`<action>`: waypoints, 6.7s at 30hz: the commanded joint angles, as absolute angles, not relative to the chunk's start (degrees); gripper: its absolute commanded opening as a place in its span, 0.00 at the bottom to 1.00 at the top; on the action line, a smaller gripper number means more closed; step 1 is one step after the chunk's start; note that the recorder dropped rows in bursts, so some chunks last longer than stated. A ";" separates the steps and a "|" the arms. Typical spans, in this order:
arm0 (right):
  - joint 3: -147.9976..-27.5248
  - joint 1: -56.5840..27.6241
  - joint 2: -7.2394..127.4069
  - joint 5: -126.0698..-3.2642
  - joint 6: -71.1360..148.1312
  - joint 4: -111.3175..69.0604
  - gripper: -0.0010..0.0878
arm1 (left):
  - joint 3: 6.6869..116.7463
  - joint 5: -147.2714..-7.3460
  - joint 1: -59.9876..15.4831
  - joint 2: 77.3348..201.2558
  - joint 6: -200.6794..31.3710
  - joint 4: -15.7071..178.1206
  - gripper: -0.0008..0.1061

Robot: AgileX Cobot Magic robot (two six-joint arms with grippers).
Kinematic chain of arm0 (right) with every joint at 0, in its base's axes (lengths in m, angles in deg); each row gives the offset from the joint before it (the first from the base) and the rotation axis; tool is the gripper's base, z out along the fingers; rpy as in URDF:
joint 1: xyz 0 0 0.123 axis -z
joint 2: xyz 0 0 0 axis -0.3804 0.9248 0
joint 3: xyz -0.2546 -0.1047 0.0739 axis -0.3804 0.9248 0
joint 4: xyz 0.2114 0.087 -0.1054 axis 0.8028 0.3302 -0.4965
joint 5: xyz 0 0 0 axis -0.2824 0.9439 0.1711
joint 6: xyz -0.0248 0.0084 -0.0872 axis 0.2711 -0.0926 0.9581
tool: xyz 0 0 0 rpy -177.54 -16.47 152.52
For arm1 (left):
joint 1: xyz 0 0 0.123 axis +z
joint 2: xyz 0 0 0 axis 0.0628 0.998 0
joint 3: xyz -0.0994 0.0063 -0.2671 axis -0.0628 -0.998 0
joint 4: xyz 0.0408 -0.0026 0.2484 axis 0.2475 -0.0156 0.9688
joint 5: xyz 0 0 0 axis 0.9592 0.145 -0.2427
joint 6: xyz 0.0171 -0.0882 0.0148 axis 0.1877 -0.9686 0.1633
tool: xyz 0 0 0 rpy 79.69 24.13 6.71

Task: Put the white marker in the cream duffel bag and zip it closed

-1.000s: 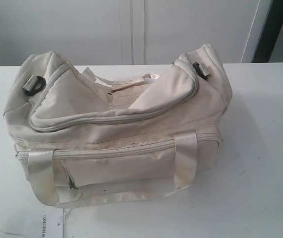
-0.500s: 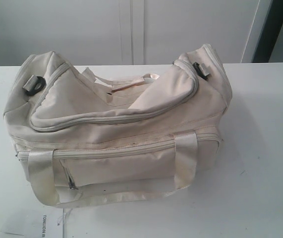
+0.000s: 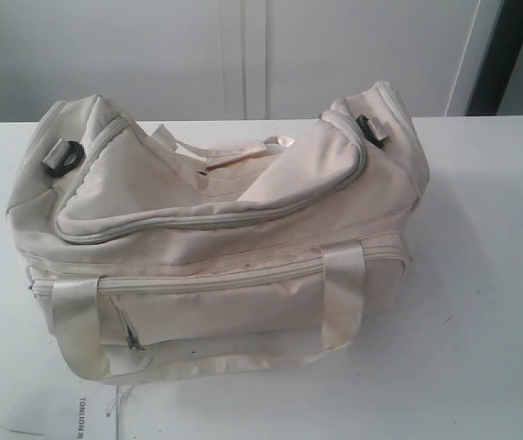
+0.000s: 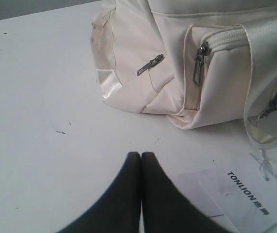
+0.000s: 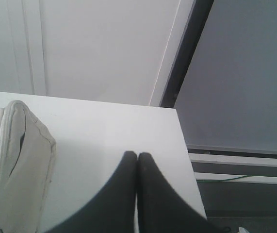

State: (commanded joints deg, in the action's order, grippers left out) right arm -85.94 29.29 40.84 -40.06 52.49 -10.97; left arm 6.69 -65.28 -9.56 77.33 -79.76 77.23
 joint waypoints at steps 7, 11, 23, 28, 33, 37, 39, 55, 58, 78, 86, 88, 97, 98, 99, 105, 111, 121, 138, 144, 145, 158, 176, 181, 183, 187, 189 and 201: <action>-85.94 29.29 40.84 -40.06 52.49 -10.97 0.01 | 6.69 -65.28 -9.56 77.33 -79.76 77.23 0.01; -85.94 29.29 40.84 -40.06 52.49 -10.97 0.01 | 6.69 -65.28 -9.56 77.33 -79.76 77.23 0.01; -85.94 29.29 40.84 -40.06 52.49 -10.97 0.01 | 6.69 -65.28 -9.56 77.33 -79.76 77.23 0.01; -85.94 29.29 40.84 -40.06 52.49 -10.97 0.01 | 6.69 -65.28 -9.56 77.33 -79.76 77.23 0.01; -85.94 29.29 40.84 -40.06 52.49 -10.97 0.01 | 6.69 -65.28 -9.56 77.33 -79.76 77.23 0.01; -85.94 29.29 40.84 -41.63 52.49 -10.98 0.01 | 6.69 -65.28 -9.56 77.33 -79.76 77.23 0.01; -85.94 29.29 40.84 -43.06 52.36 -10.98 0.01 | 6.69 -65.28 -9.56 77.33 -79.76 77.23 0.01; -75.76 29.29 27.06 -43.07 52.10 -10.84 0.01 | 6.69 -65.28 -9.56 77.33 -79.76 77.23 0.01; -72.58 29.29 23.71 -43.07 48.98 -10.84 0.01 | 6.69 -65.28 -9.56 77.33 -79.76 77.23 0.01; -47.22 29.29 -1.41 -42.53 46.15 -8.38 0.01 | 6.69 -65.28 -9.56 77.33 -79.76 77.23 0.01; -42.35 29.29 -5.48 -43.71 46.15 -8.10 0.01 | 6.69 -65.28 -9.56 77.33 -79.76 77.23 0.01; -41.37 29.29 -6.01 -43.72 46.26 -8.10 0.01 | 6.69 -65.28 -9.56 77.33 -79.76 77.23 0.01; -36.46 29.29 -6.03 -48.47 46.26 -8.32 0.01 | 6.69 -65.28 -9.56 77.33 -79.76 77.23 0.01; -36.14 29.29 -6.03 -48.77 46.26 -8.32 0.01 | 6.69 -65.28 -9.56 77.33 -79.76 77.23 0.01; -35.59 29.29 -6.03 -48.91 46.26 -8.32 0.01 | 6.69 -65.28 -9.56 77.33 -79.76 77.23 0.01; -31.52 29.29 -6.03 -52.20 46.26 -9.87 0.01 | 6.69 -65.28 -9.56 77.33 -79.76 77.23 0.01; -27.52 29.29 -6.03 -56.22 46.15 -9.87 0.01 | 6.69 -65.28 -9.56 77.33 -79.76 77.23 0.01; -27.52 29.29 -7.24 -54.90 46.15 -11.80 0.01 | 6.69 -65.28 -9.56 77.33 -79.76 77.23 0.01; -27.52 26.18 -7.24 -54.47 46.15 -11.80 0.01 | 6.69 -65.28 -9.56 77.33 -79.76 77.23 0.01; -27.52 25.09 -7.24 -54.47 46.15 -11.80 0.01 | 6.69 -65.28 -9.56 77.33 -79.76 77.23 0.01; -27.52 24.83 -7.24 -54.47 46.15 -11.80 0.01 | 6.69 -65.28 -9.56 77.33 -79.76 77.23 0.01; -27.52 24.58 -7.24 -54.04 46.15 -11.37 0.01 | 6.69 -65.28 -9.56 77.33 -79.76 77.23 0.01; -27.52 24.58 -7.24 -54.04 46.15 -11.37 0.01 | 6.69 -65.28 -9.56 77.33 -79.76 77.23 0.01; -27.52 24.58 -7.24 -54.04 46.15 -11.37 0.01 | 6.69 -65.28 -9.56 77.33 -79.76 77.23 0.01; -27.52 24.58 -7.24 -54.04 46.15 -11.37 0.01 | 6.69 -65.28 -9.56 77.33 -79.76 77.23 0.01; -27.52 24.58 -7.24 -54.04 46.15 -11.37 0.01 | 6.69 -65.28 -9.56 77.33 -79.76 77.23 0.01; -27.52 24.58 -7.24 -54.04 46.15 -11.37 0.01 | 6.69 -65.28 -9.56 77.33 -79.76 77.23 0.01; -27.52 24.58 -7.24 -54.04 46.15 -11.37 0.01 | 6.69 -65.28 -9.56 77.33 -79.76 77.23 0.01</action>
State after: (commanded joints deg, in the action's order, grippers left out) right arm -27.52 24.58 -7.24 -54.04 46.15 -11.37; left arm 6.69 -65.28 -9.56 77.33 -79.76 77.23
